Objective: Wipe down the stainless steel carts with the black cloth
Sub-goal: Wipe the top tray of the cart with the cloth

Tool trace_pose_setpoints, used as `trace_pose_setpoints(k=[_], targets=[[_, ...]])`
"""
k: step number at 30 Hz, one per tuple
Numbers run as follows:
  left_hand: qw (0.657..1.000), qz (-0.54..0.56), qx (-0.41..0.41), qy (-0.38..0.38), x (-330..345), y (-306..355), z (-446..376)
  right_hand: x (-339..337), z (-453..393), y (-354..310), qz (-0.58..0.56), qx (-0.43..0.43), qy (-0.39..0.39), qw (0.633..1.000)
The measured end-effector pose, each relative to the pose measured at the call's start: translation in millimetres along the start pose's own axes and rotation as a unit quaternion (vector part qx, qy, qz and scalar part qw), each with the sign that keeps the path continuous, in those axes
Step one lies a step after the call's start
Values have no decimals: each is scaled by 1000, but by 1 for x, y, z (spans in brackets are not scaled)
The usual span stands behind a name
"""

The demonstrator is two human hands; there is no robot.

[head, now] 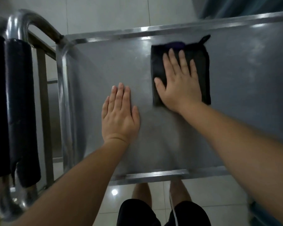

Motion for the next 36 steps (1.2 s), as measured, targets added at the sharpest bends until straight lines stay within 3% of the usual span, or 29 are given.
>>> trace_pose_setpoints(k=[10, 19, 27, 36], targets=[[999, 25, -11, -33, -4, -3, -1, 9, 186, -27, -5, -80, -29, 996], [987, 56, 42, -146, -31, -9, -3, 1, 249, -26, 43, -191, -136, 971], [976, 20, 74, -205, -52, -19, 107, -4, 270, -40, 85, -158, -210, 961], [969, 20, 61, -239, -87, -30, 164, -40, 280, -69, 25, -92, -300, 949]])
Point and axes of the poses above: each hand's wrist, its own z-axis away from the middle knuckle, its own x-axis out of the palm, y = z × x, the point moved 5 cm from there along -z, towards the middle knuckle, and after that the axes turned 9 degrees about y, right-handed, at the moved point
